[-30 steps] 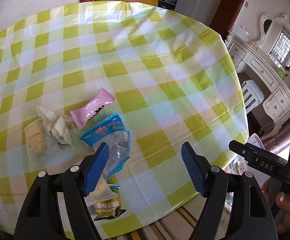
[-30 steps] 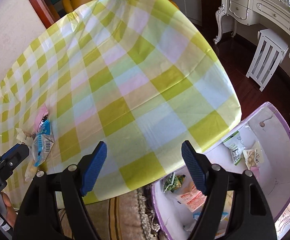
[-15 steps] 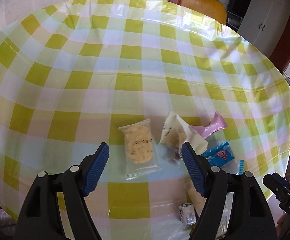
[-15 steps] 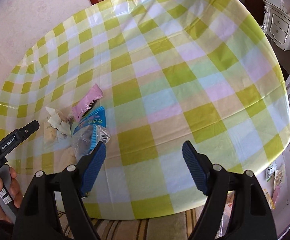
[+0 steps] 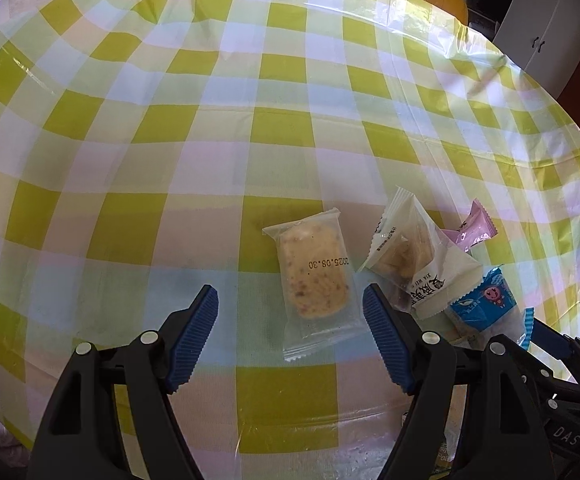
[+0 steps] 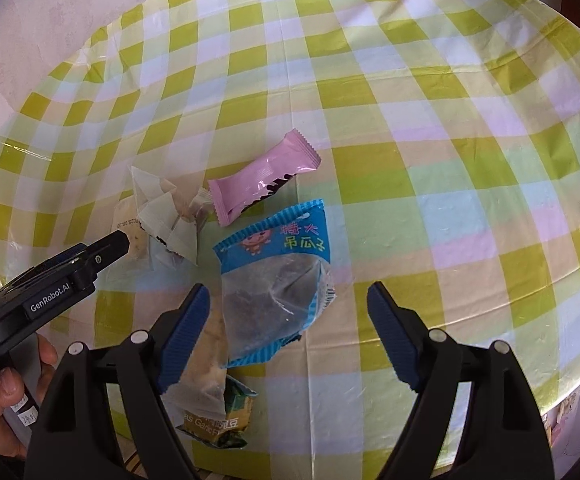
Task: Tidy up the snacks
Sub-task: 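Grasp the clear cracker packet with the left tool while the right tool grasps the blue-topped seed bag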
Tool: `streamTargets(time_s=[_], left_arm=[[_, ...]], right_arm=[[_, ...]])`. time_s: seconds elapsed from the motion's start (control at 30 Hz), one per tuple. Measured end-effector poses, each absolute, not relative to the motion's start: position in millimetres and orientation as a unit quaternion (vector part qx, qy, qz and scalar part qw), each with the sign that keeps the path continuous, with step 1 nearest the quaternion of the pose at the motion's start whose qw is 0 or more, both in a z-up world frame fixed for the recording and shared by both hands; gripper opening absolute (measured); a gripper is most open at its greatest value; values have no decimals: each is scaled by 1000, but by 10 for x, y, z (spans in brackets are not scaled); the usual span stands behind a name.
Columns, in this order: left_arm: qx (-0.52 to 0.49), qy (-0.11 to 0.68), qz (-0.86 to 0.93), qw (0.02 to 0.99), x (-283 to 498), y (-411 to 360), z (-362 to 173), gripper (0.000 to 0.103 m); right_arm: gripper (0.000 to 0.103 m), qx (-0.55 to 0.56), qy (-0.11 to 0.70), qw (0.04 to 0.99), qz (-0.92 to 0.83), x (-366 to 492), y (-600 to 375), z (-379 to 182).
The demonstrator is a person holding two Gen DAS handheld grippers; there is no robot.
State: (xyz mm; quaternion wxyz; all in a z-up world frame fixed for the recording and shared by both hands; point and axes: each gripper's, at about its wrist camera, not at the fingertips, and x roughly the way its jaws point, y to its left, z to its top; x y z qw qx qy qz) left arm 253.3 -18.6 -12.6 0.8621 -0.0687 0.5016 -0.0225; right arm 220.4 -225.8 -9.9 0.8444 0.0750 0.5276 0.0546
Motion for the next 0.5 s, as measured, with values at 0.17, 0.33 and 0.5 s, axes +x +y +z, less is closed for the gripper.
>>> streamTargets(time_s=[0.17,0.33,0.5], left_arm=[[-54,505,-17,861,2619,-237,-203,73],[-26,505,-14,863,2683,-328,-261,73],[6,497,-5,868,2706,-385,-270,60]], right_arm=[[81,68,541,837,46,2346,-2252,-243],[81,46,537,841,44,2412,-2240,-294],[81,32,531,846,37,2471,-2279,-305]])
